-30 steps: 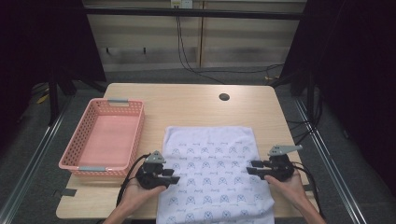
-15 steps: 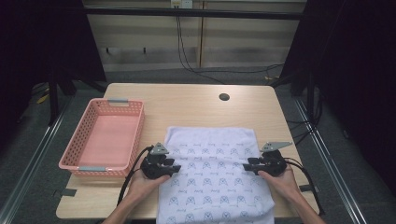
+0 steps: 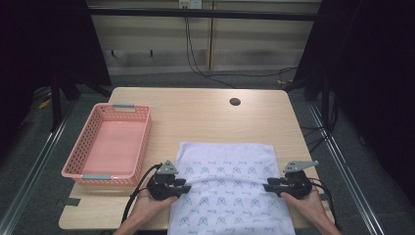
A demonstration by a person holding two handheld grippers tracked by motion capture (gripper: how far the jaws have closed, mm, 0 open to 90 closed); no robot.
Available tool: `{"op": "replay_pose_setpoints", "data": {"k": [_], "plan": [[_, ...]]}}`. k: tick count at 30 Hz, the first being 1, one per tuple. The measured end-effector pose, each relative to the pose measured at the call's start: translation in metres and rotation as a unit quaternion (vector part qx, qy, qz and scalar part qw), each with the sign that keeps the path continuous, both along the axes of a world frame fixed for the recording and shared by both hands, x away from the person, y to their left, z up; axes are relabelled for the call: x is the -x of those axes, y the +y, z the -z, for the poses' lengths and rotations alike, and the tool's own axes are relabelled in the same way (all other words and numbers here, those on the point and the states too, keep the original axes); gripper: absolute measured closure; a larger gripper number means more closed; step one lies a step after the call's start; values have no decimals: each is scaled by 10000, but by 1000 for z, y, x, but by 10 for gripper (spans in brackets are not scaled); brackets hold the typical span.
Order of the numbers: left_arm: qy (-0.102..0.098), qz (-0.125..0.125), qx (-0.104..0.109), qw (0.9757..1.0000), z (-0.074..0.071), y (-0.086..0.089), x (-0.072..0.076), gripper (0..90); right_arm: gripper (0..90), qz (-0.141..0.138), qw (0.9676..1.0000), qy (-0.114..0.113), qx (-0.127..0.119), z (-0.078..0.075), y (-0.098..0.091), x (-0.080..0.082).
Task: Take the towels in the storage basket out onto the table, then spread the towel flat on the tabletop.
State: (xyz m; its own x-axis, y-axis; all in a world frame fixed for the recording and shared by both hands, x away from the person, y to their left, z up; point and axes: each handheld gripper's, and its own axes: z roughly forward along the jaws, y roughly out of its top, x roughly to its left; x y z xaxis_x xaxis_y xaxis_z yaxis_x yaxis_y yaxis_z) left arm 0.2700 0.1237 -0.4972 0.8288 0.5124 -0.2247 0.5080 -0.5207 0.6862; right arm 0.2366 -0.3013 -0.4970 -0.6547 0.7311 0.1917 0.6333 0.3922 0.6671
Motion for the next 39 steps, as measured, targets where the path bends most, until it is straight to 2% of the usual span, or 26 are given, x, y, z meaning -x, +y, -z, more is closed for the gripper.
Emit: {"op": "replay_pose_setpoints", "data": {"k": [2, 3, 4, 7, 10, 11, 13, 16, 18, 19, 20, 22, 23, 25, 27, 29, 31, 32, 33, 35, 39], "plan": [[-34, 7, -1, 10000, 0, 0, 6, 631, 651, -44, 10000, 55, -28, -1, -1, 6], [32, 125, -30, 9999, -1, 0, 11, 631, 651, -58, 10000, 63, -41, -1, -2, 8], [-6, 215, -63, 9997, -1, 0, 15, 631, 651, -73, 9999, 120, -87, -1, -4, 12], [125, 275, 51, 9995, -1, 4, 24, 630, 651, -114, 9998, 154, -89, -1, -5, 19], [158, 338, 0, 9993, -3, 6, 29, 618, 623, -156, 9996, 244, -24, -4, -3, 24], [106, 256, -30, 9996, -4, 6, 29, 600, 601, -167, 9995, 257, -44, -4, -3, 24], [178, 243, 64, 9995, -6, 6, 25, 579, 573, -73, 10000, 56, 26, -6, -3, 22], [169, 75, 240, 9995, -7, 8, 15, 570, 572, 187, 9993, -146, -306, -12, -12, 11], [50, -68, 289, 9995, -11, 10, 5, 568, 569, 355, 9986, -216, -327, -13, -15, 3], [-27, -286, 345, 9990, -14, 13, -5, 569, 568, 409, 9983, -197, -377, -14, -17, -3], [-27, -286, 345, 9990, -14, 13, -5, 562, 568, 409, 9983, -197, -377, -14, -17, -3], [-34, -380, 404, 9985, -16, 15, -10, 562, 564, 481, 9980, -234, -338, -15, -18, -16], [-92, -403, 336, 9986, -17, 16, -12, 562, 562, 503, 9979, -281, -286, -15, -18, -19], [-50, -487, 362, 9981, -18, 20, -15, 555, 561, 553, 9974, -318, -321, -17, -17, -29], [-100, -502, 331, 9981, -18, 22, -17, 544, 549, 620, 9968, -445, -238, -19, -15, -39], [-145, -585, 326, 9976, -19, 23, -22, 532, 543, 666, 9964, -474, -244, -20, -15, -49], [-162, -738, 294, 9967, -19, 24, -27, 524, 529, 727, 9956, -578, -93, -19, -14, -61], [-116, -792, 336, 9962, -17, 24, -30, 518, 511, 778, 9953, -584, -20, -17, -15, -67], [-159, -854, 279, 9958, -17, 23, -31, 518, 502, 839, 9950, -542, -19, -15, -17, -74], [-115, -885, 273, 9956, -15, 23, -34, 514, 453, 1037, 9933, -509, 38, -10, -19, -82], [-132, -926, 223, 9954, -13, 24, -36, 492, 444, 1093, 9931, -372, 225, 2, -21, -87]]}}
